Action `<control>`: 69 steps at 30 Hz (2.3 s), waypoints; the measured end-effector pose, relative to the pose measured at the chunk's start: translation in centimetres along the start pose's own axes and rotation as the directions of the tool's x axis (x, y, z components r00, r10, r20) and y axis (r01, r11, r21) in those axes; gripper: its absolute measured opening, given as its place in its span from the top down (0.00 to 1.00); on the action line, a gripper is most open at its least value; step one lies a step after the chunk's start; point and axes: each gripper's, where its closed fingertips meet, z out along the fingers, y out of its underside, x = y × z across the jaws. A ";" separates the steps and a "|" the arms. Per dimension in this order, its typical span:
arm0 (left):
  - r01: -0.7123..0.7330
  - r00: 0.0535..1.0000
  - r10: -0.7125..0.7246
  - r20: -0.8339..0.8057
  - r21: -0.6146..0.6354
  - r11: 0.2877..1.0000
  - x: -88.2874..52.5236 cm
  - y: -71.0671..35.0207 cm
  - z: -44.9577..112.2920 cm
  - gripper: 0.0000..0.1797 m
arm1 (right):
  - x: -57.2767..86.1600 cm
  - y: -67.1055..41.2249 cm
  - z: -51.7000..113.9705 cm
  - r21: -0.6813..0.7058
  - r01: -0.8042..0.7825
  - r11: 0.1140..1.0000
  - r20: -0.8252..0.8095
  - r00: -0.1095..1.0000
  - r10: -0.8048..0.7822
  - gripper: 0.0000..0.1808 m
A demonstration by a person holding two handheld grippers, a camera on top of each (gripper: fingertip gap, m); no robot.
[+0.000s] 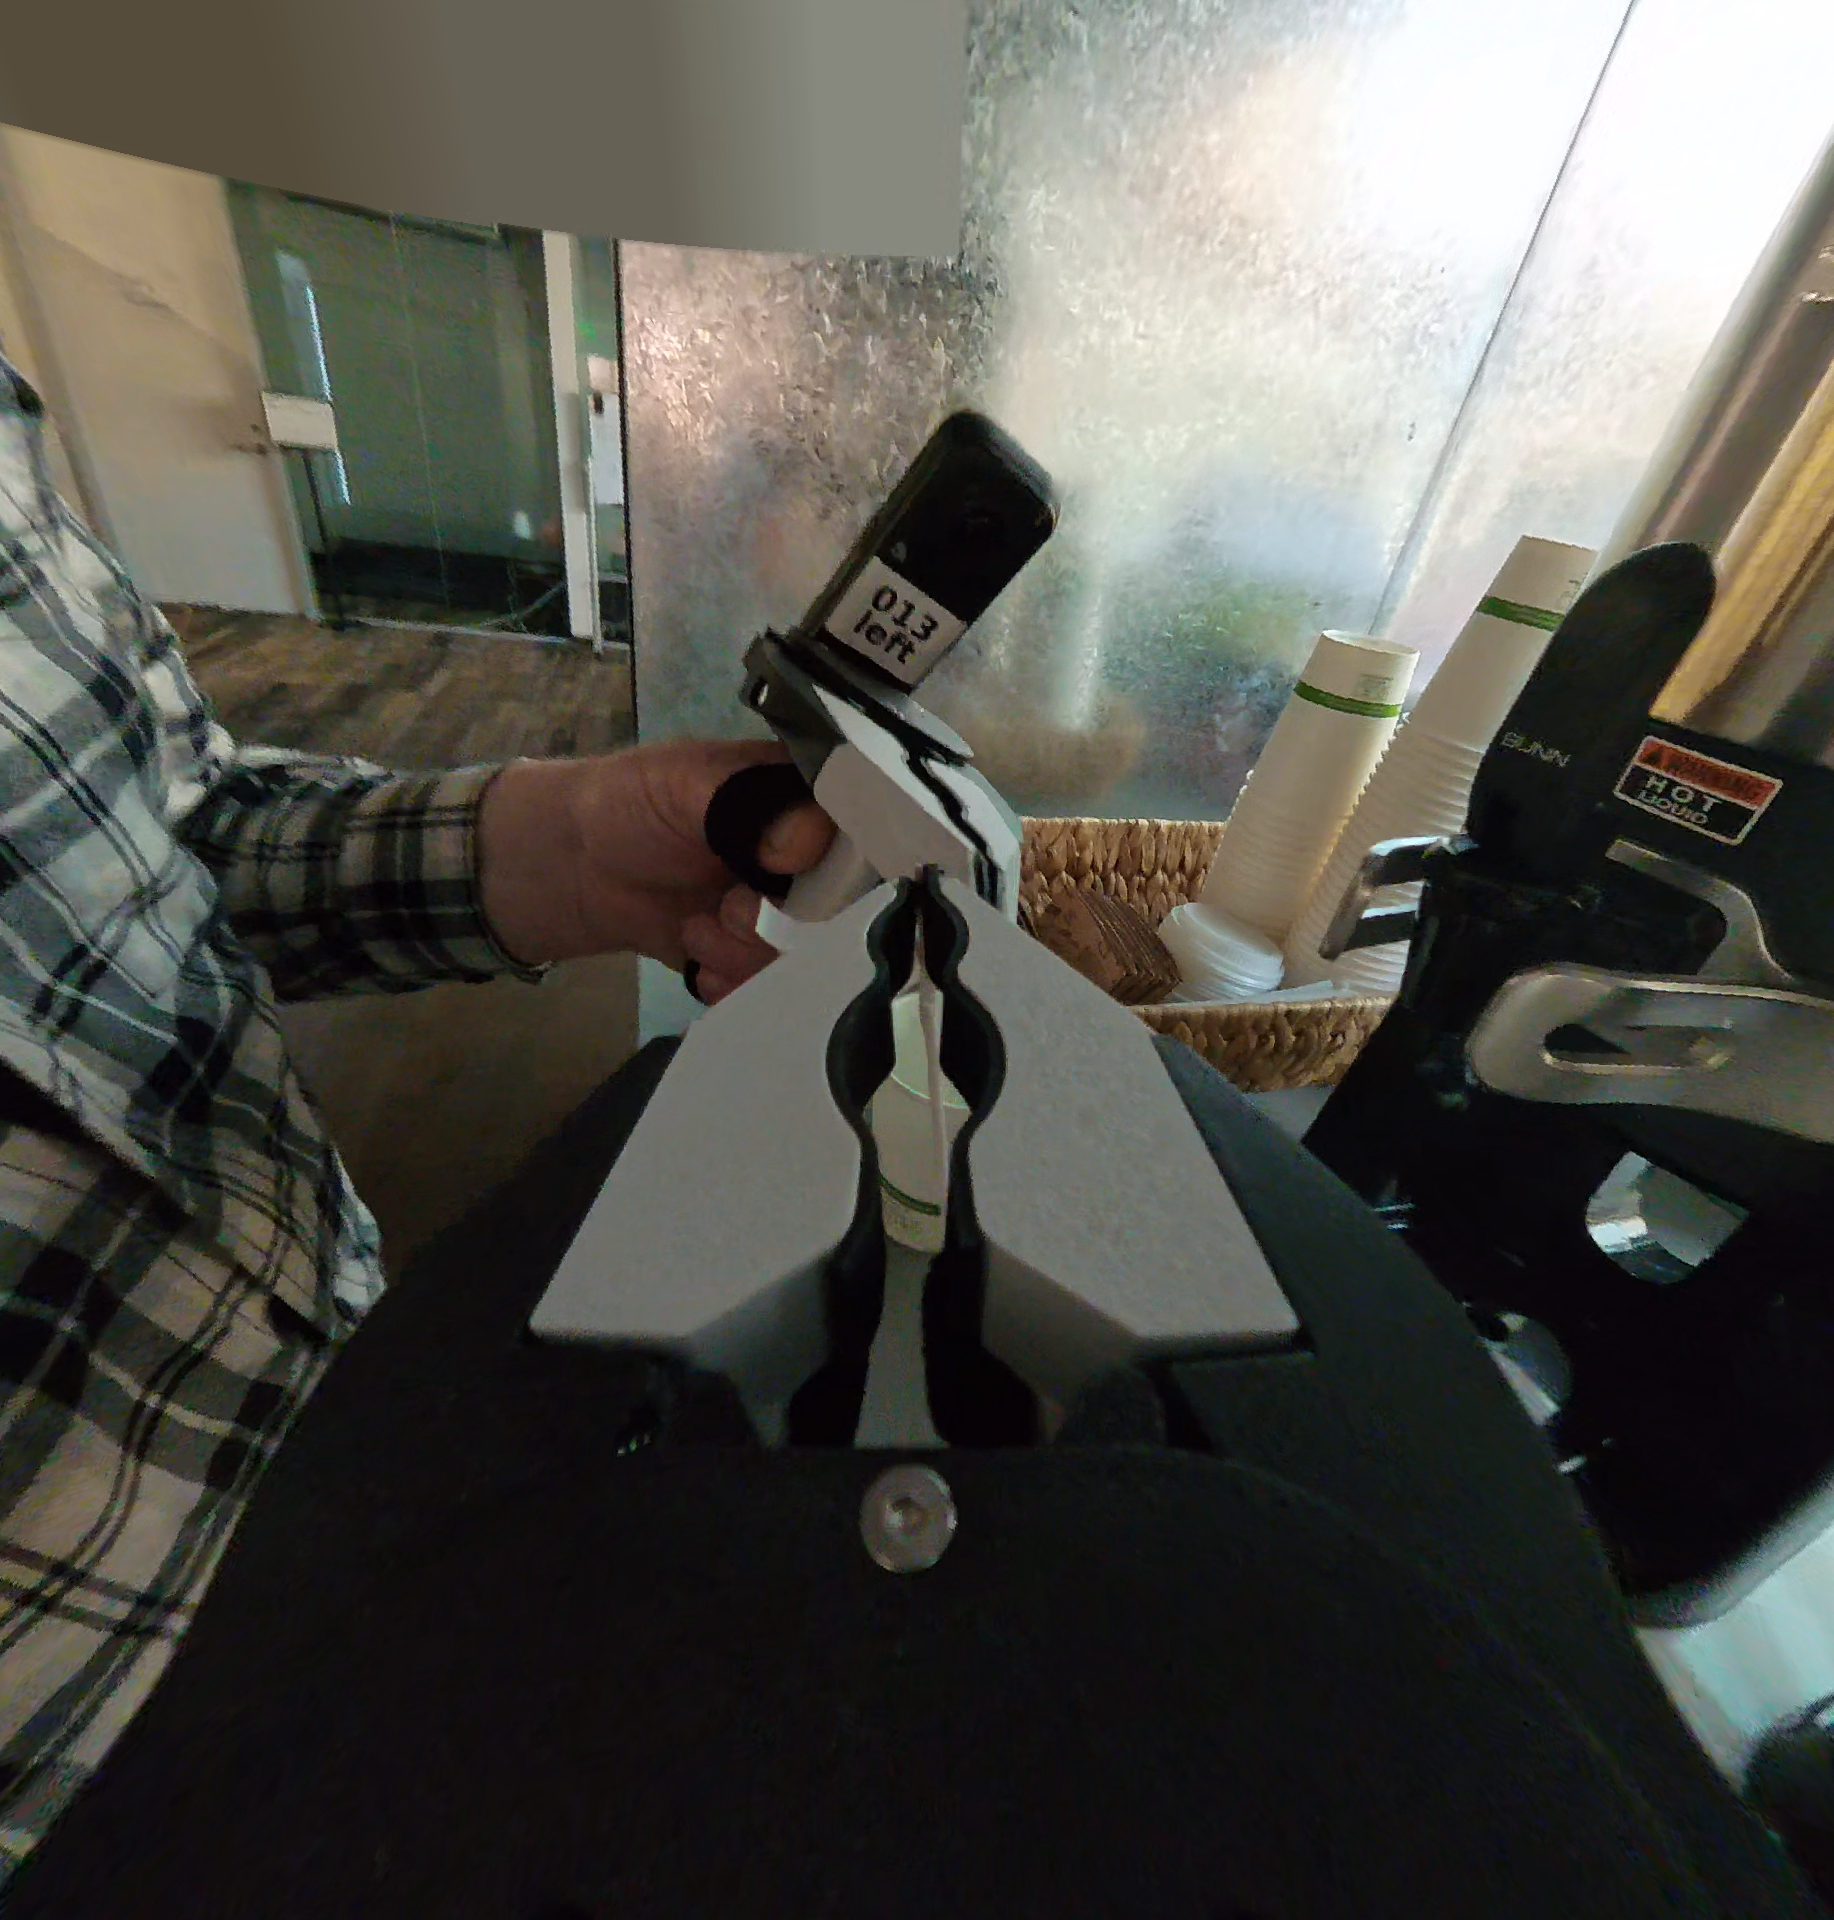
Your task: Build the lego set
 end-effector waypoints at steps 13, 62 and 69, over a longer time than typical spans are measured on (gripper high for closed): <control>-0.183 0.981 0.191 0.020 -0.200 0.963 -1.1 5.9 1.5 0.93 | 2.5 -3.5 -4.4 0.300 -0.289 0.909 0.048 0.956 0.288 1.00; 0.086 0.975 -0.004 0.221 -0.362 0.928 -8.2 18.9 5.8 1.00 | 11.1 8.6 -22.3 -0.188 -0.298 0.936 -0.517 0.840 0.163 1.00; 0.100 0.978 -0.023 0.209 -0.367 0.925 -8.2 19.3 5.9 1.00 | 10.7 8.9 -24.3 -0.104 -0.332 0.938 -0.529 0.817 0.230 1.00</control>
